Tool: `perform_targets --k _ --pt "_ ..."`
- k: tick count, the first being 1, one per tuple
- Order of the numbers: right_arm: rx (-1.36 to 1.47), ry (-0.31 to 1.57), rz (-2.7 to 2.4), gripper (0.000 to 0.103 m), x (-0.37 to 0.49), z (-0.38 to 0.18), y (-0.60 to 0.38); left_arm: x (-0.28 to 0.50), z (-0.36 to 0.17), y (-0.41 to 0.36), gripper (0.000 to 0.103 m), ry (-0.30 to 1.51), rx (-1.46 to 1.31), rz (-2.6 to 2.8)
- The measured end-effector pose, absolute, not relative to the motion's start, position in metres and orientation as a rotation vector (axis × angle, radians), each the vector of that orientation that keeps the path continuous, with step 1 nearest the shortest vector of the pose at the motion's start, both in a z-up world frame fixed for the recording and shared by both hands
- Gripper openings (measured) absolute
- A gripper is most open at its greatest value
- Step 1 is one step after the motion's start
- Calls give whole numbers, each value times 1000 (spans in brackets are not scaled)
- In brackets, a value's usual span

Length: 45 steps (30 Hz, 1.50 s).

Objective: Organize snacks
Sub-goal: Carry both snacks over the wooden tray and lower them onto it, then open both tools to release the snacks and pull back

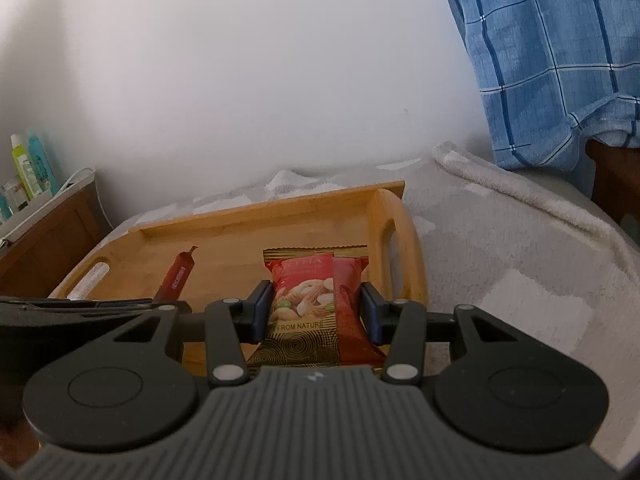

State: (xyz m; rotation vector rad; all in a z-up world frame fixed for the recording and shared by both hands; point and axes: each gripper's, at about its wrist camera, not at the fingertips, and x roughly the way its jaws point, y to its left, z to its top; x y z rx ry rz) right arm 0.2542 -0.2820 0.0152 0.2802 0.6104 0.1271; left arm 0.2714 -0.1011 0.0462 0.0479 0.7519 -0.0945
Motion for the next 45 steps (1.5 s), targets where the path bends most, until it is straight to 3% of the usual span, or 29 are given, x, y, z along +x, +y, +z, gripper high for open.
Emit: perform_targets --k 35,37,45 --pt "236 617 130 53 257 13 -276 277 36 -103 25 775 75 -73" --pt "242 613 135 64 257 13 -278 276 37 -103 25 775 81 -74" --pt "282 593 136 74 251 17 -285 265 48 -95 38 755 94 -69"
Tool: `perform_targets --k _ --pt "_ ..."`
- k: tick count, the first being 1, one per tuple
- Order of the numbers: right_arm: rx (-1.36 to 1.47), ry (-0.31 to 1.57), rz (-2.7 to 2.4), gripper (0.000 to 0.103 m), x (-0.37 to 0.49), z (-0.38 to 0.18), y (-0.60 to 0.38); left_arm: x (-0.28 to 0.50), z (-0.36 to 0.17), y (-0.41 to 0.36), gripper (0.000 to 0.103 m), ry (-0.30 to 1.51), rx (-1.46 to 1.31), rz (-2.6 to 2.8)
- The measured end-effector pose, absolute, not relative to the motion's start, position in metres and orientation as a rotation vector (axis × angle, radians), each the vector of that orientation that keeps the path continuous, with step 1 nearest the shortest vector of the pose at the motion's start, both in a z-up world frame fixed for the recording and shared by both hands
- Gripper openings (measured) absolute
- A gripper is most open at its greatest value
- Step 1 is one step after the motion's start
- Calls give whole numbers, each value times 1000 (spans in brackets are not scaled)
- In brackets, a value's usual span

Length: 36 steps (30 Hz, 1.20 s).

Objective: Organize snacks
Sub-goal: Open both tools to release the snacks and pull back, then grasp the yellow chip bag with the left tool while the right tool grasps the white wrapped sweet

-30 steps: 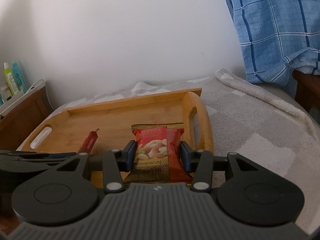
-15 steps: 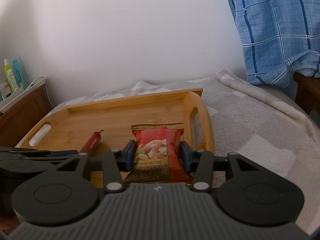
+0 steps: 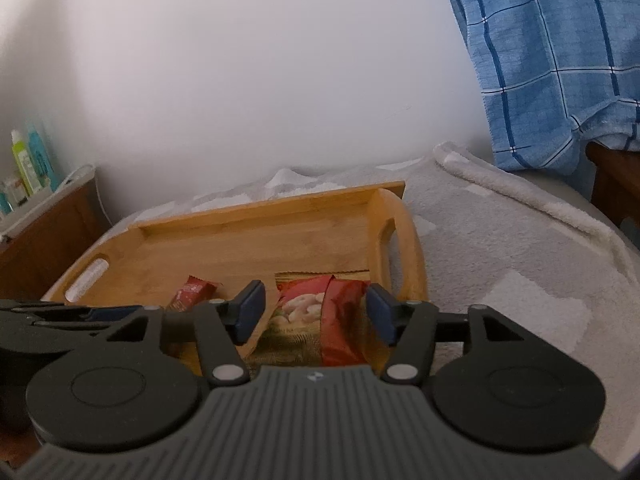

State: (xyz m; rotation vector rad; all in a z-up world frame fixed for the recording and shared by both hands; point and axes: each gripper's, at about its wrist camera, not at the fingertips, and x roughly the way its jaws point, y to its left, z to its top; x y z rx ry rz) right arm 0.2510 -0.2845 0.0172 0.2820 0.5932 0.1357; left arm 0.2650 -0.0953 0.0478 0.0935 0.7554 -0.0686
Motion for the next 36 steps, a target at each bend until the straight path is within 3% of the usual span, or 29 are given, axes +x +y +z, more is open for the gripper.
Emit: perform_targets --k 9,14,20,28,36 --pt "336 540 176 86 229 27 -296 234 66 -81 59 721 112 -78" --pt "358 497 182 92 200 36 -304 204 75 -70 79 685 101 -89" --pt "370 447 152 103 159 42 -312 163 79 -64 84 649 131 -120" --pt "289 388 54 103 107 44 -312 121 77 -49 86 657 90 -126" --pt "290 442 18 103 78 40 -307 79 87 -46 86 614 120 -139"
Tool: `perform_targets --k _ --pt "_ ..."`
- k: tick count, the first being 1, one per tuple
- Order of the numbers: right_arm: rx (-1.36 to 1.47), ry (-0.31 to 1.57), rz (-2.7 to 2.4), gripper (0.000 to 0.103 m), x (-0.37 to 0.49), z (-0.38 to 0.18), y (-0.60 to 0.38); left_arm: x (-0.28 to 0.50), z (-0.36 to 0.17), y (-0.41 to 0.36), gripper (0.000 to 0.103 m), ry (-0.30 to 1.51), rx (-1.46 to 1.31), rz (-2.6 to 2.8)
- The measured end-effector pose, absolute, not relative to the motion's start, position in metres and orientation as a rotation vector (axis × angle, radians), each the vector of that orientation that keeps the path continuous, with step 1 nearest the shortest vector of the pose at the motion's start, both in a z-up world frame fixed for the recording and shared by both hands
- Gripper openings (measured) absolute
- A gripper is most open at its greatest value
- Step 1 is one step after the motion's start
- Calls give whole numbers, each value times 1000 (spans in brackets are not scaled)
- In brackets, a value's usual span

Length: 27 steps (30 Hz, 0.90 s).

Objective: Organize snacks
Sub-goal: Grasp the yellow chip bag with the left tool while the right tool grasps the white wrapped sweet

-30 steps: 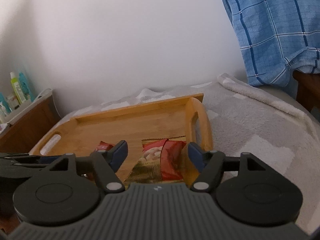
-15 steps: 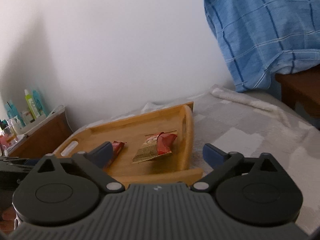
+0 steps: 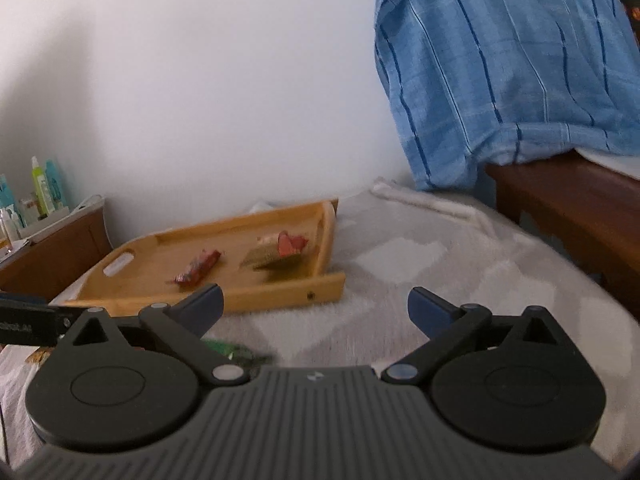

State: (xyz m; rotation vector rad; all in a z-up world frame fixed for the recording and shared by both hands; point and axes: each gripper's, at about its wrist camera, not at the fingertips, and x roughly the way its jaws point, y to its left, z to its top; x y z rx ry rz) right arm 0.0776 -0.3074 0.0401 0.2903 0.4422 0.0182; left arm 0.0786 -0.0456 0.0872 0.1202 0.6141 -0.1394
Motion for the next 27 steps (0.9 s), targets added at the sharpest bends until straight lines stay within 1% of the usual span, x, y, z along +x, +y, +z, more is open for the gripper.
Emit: perform_targets --k 4,6,7,8,12,18,24,27 --pt "295 466 13 103 63 37 -301 61 88 -41 86 614 99 -144" --pt "291 473 4 103 57 35 -297 53 86 -38 81 618 91 -131" --pt "293 476 0 103 54 35 -296 50 84 -36 76 623 84 -124" --pt "297 479 -3 103 53 34 -295 47 83 -33 73 628 75 -121" --pt "305 495 -24 103 48 31 -293 38 73 -22 70 649 60 -108" --pt "269 509 -121 103 54 26 -292 44 53 -15 60 687 56 -64" --pt "328 575 -201 103 69 13 -302 58 42 -9 60 691 37 4" --pt "358 595 -218 103 74 8 -305 66 38 -7 63 693 49 17"
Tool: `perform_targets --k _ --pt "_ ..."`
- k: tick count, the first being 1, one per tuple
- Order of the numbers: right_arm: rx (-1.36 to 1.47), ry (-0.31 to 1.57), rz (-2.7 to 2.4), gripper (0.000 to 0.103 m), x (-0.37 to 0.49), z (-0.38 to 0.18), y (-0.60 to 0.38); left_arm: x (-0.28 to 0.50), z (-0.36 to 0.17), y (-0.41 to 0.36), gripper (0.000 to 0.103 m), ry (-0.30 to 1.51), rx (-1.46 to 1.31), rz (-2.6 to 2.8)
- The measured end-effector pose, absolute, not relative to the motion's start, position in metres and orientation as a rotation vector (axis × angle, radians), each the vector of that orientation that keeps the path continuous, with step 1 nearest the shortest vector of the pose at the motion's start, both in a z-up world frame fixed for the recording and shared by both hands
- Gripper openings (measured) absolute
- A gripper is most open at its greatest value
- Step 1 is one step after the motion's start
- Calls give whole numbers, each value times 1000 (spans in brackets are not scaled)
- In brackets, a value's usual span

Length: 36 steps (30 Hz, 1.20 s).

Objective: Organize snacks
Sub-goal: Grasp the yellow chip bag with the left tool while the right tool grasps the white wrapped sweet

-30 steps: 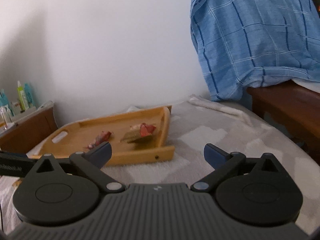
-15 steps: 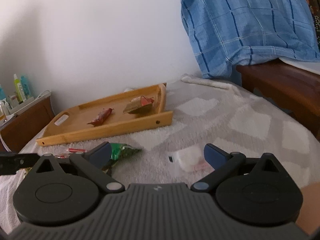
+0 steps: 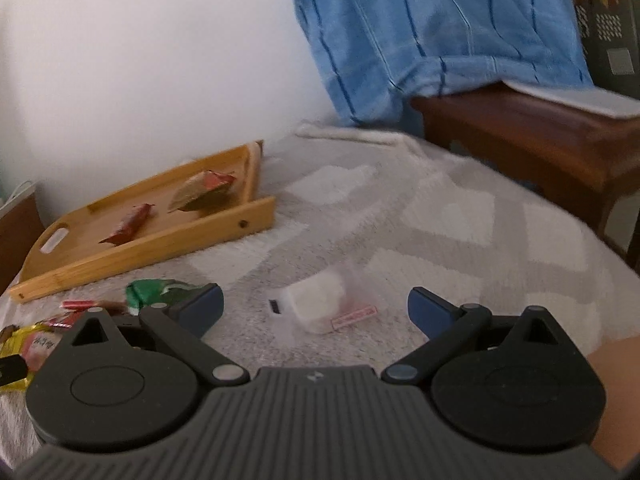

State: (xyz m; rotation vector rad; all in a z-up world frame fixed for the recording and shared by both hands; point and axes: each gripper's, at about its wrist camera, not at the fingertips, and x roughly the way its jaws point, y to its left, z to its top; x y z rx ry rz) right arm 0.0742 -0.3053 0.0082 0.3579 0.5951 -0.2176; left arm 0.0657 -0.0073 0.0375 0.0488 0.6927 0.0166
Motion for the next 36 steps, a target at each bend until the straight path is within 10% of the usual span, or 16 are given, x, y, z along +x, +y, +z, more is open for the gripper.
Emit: perform_targets --k 8,18,36 --pt "297 616 -186 102 85 7 -299 81 20 -12 64 727 94 -6" --pt "207 618 -144 60 92 13 -295 76 23 -10 52 738 38 7" --pt "185 466 -114 29 63 27 -286 53 54 -6 50 657 27 15"
